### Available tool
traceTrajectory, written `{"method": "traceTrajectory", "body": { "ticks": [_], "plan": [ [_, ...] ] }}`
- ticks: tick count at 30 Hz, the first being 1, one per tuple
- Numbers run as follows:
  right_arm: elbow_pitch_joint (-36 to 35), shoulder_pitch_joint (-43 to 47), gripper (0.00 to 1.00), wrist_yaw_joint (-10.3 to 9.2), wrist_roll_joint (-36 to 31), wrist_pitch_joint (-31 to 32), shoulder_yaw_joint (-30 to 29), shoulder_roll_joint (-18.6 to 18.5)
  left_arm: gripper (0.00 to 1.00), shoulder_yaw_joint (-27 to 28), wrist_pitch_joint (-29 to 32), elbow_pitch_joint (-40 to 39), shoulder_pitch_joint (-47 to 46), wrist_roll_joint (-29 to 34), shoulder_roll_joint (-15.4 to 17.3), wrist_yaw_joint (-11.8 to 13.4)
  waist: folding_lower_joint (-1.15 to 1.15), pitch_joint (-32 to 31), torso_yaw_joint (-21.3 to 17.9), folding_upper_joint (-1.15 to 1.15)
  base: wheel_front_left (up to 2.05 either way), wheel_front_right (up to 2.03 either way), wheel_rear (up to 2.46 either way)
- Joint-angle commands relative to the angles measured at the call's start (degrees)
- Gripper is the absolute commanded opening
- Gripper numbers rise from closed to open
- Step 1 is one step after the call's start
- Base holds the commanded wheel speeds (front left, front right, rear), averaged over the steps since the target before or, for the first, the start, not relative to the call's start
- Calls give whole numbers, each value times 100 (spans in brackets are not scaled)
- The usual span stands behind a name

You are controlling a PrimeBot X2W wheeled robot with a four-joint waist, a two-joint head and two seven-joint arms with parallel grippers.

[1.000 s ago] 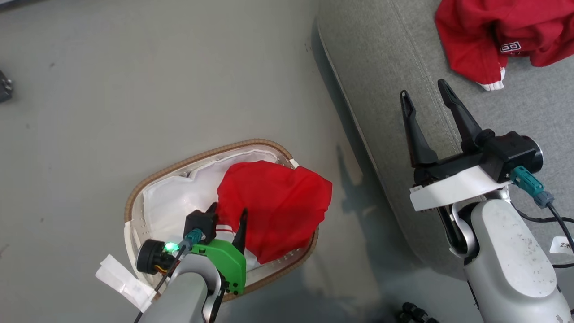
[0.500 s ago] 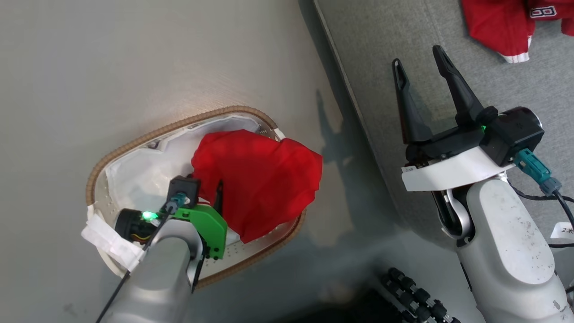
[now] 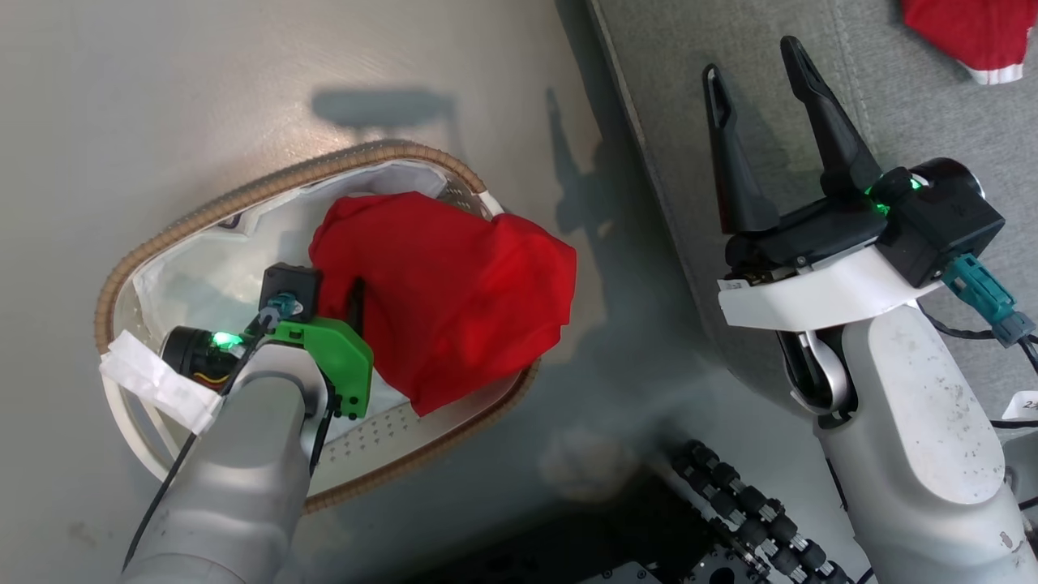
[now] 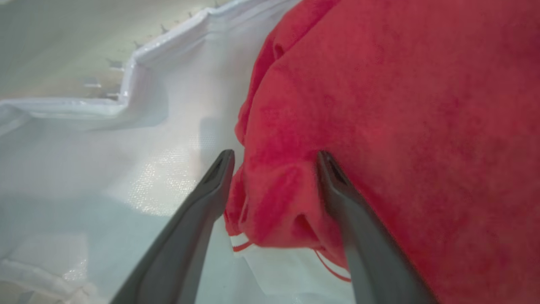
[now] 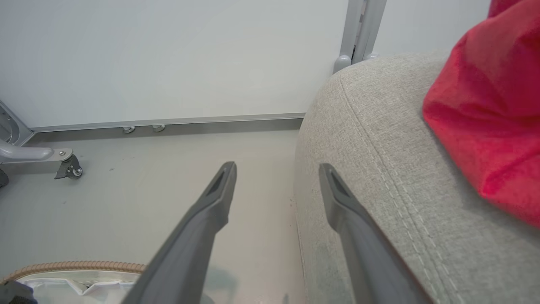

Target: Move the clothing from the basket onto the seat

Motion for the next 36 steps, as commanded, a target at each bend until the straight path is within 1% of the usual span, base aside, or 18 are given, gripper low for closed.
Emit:
{"method": "traceTrajectory", "body": {
  "ticks": [1,6,11,12,13,14,22,26,29,30,36],
  "plan": [
    [-43,-88,100,-8,28,-25,18,20,100,8,20,56,-140,-28,30,-56,-1,151,-23,0,0,0,0],
    [-117,-144,100,-8,33,-25,69,42,100,-104,121,184,-296,-67,-35,-282,-1,290,-31,0,0,0,0],
    [-139,-201,100,-8,45,-25,85,59,100,-191,150,242,-359,-170,-79,-441,-1,359,-35,0,0,0,0],
    [-139,-203,100,-8,43,-25,86,59,92,-208,145,247,-363,-185,-84,-454,-1,365,-37,0,0,0,0],
    [-138,-208,100,-8,46,-25,89,61,44,-221,151,253,-366,-209,-89,-473,-1,370,-38,0,0,0,0],
    [-132,-217,100,-8,51,-25,91,66,0,-255,166,260,-364,-224,-96,-482,-1,372,-42,0,0,0,0],
    [-24,-218,100,-8,59,-25,73,87,0,-399,176,277,-235,-437,-125,-528,-1,214,-77,0,0,0,0],
    [64,-180,100,-8,38,-24,78,94,0,-527,131,76,-60,-674,-132,-532,-1,9,-77,0,0,0,0],
    [134,-102,100,-8,12,-25,85,98,0,-674,98,-89,112,-891,-131,-529,-1,-209,-52,0,0,0,0],
    [187,-67,100,-8,-2,-25,95,98,0,-771,75,-205,235,-1038,-131,-530,-1,-383,-22,0,0,0,0],
    [352,104,100,-8,-28,-25,146,47,0,-992,5,-536,604,-1479,-133,-530,-1,-927,130,0,0,0,0]
  ]
}}
